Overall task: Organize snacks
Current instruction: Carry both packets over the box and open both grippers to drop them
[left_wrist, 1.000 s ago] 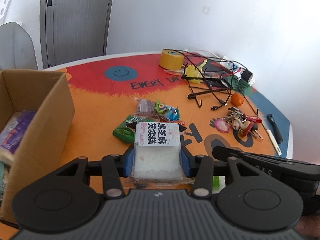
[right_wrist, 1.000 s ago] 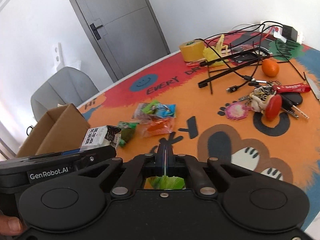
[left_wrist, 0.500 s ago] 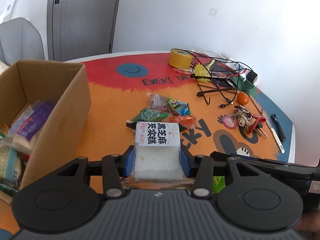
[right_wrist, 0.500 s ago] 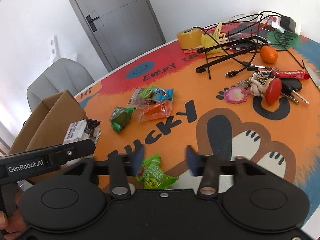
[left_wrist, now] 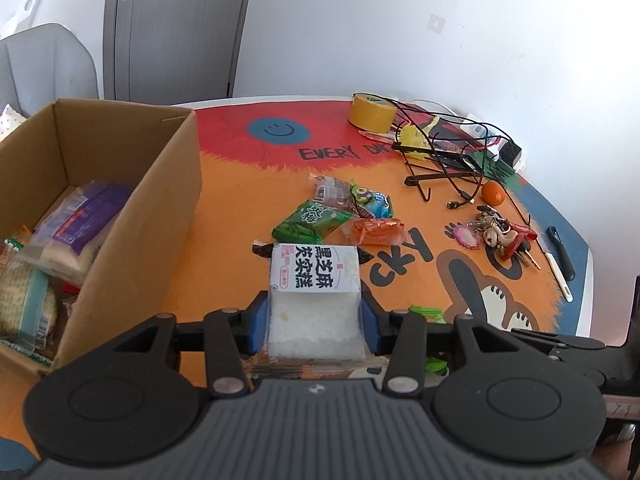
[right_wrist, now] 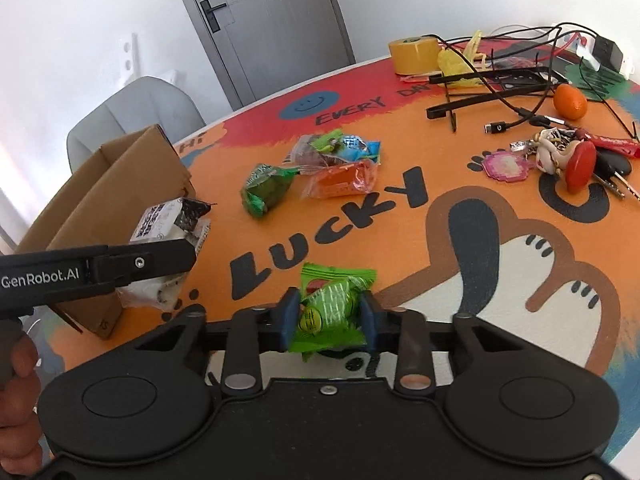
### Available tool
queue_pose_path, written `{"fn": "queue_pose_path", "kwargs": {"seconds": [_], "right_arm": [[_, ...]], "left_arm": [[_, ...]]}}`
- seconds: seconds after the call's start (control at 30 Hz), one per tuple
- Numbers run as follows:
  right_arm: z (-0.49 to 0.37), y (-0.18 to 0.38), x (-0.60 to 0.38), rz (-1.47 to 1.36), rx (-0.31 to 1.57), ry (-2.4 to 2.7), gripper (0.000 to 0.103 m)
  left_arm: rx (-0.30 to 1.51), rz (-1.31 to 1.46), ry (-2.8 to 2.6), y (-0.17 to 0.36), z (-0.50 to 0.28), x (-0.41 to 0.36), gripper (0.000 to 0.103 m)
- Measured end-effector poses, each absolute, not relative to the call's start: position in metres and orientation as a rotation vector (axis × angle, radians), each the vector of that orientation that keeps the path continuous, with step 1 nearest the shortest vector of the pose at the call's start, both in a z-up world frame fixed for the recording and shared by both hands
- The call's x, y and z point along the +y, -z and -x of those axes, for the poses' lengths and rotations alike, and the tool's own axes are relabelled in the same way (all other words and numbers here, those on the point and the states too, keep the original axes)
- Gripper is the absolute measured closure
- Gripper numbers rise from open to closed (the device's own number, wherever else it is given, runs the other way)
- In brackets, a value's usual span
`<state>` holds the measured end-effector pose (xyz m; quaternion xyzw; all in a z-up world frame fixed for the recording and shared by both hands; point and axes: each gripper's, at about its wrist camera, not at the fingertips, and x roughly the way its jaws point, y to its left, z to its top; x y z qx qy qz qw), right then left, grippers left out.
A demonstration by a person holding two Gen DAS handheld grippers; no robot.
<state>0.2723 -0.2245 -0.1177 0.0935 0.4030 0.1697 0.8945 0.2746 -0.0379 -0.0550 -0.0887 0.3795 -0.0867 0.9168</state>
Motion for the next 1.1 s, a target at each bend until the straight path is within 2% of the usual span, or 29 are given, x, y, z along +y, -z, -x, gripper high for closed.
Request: {"fn": "queue_pose_path", "kwargs": {"seconds": [0.6,1.1], "right_arm": [[-0.269,0.069,-0.207,-0.204,0.697,-0.413,0.078],[-0.283,0.037,-0.157,-0.194,0.623,-0.513,0.078]], "left_arm": [[0.663,0.19,0.191,0.011,-0.252,-0.018,0.057],[0.587,0.22,0.108,-0.016,-0.243,0.035,0.057]]}}
